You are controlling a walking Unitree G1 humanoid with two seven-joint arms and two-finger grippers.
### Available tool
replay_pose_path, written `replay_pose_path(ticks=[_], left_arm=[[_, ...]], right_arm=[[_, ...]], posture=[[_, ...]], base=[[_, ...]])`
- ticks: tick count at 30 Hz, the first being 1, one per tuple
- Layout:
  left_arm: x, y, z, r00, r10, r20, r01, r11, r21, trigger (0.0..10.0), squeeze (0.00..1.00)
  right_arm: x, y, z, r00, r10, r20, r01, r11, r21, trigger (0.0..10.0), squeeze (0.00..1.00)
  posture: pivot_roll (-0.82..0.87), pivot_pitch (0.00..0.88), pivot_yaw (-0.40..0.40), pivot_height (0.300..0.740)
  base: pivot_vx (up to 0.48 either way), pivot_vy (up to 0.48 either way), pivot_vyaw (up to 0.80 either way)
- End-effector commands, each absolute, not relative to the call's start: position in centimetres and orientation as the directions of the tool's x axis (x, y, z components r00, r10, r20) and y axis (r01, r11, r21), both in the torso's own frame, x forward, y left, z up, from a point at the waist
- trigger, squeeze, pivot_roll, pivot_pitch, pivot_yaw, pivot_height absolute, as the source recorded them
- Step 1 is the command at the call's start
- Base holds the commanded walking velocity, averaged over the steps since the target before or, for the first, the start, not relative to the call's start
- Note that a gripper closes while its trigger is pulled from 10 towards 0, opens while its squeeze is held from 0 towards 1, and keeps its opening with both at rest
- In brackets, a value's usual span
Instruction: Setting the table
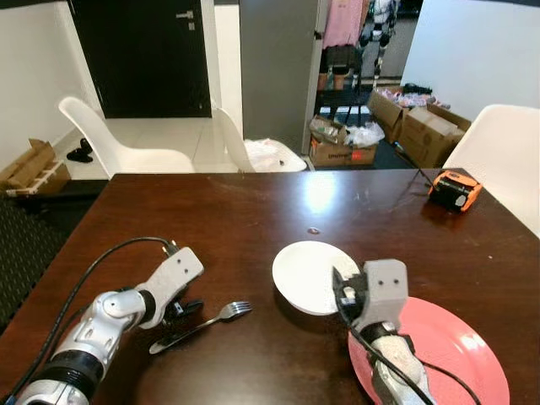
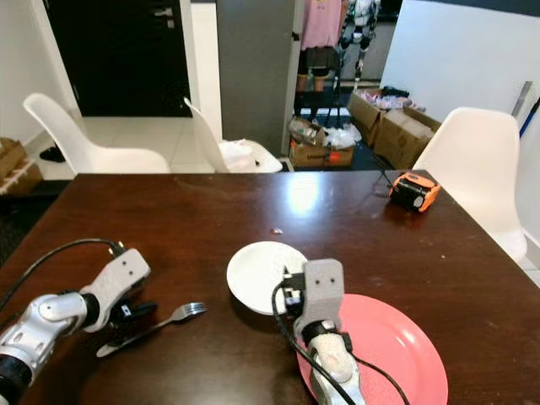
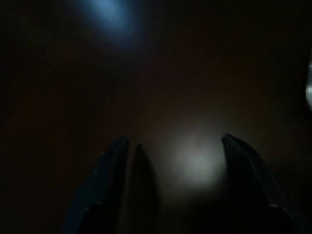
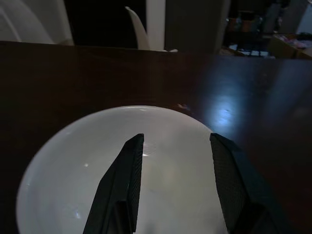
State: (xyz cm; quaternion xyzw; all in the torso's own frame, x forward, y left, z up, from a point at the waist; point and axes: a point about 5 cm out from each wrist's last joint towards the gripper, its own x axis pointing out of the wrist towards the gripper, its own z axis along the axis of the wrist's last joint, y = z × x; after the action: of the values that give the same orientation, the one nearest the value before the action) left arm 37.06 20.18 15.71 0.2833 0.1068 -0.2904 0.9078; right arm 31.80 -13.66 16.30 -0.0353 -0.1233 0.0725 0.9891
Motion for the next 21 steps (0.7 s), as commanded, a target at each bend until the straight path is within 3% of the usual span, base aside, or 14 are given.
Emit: replay_pose_path(ticks=[1, 11, 17, 21], left_arm=[[36.6, 21.5, 15.3, 0.794, -0.474, -0.382, 0.603, 0.697, 0.389, 10.0, 0.00], [36.1, 23.8, 17.6, 0.760, -0.557, -0.336, 0.639, 0.734, 0.229, 10.0, 0.00], [34.3, 24.3, 18.5, 0.689, -0.646, -0.329, 0.721, 0.657, 0.220, 10.0, 0.00], [32.5, 23.1, 18.2, 0.622, -0.714, -0.322, 0.783, 0.571, 0.246, 10.0, 0.00]], right_arm=[[31.6, -12.0, 17.0, 0.930, 0.254, 0.264, -0.227, 0.965, -0.130, 10.0, 0.00], [31.5, -9.3, 17.7, 0.886, 0.368, 0.284, -0.341, 0.930, -0.141, 10.0, 0.00], [31.5, -8.9, 17.7, 0.880, 0.378, 0.288, -0.353, 0.926, -0.136, 10.0, 0.00], [31.5, -9.0, 17.7, 0.881, 0.378, 0.285, -0.354, 0.926, -0.134, 10.0, 0.00]], posture=[[0.01, 0.211, 0.081, 0.740], [0.03, 0.217, 0.076, 0.740], [0.03, 0.211, 0.074, 0.740], [0.03, 0.203, 0.066, 0.740]], base=[[0.000, 0.000, 0.00], [0.000, 0.000, 0.00], [0.000, 0.000, 0.00], [0.000, 0.000, 0.00]])
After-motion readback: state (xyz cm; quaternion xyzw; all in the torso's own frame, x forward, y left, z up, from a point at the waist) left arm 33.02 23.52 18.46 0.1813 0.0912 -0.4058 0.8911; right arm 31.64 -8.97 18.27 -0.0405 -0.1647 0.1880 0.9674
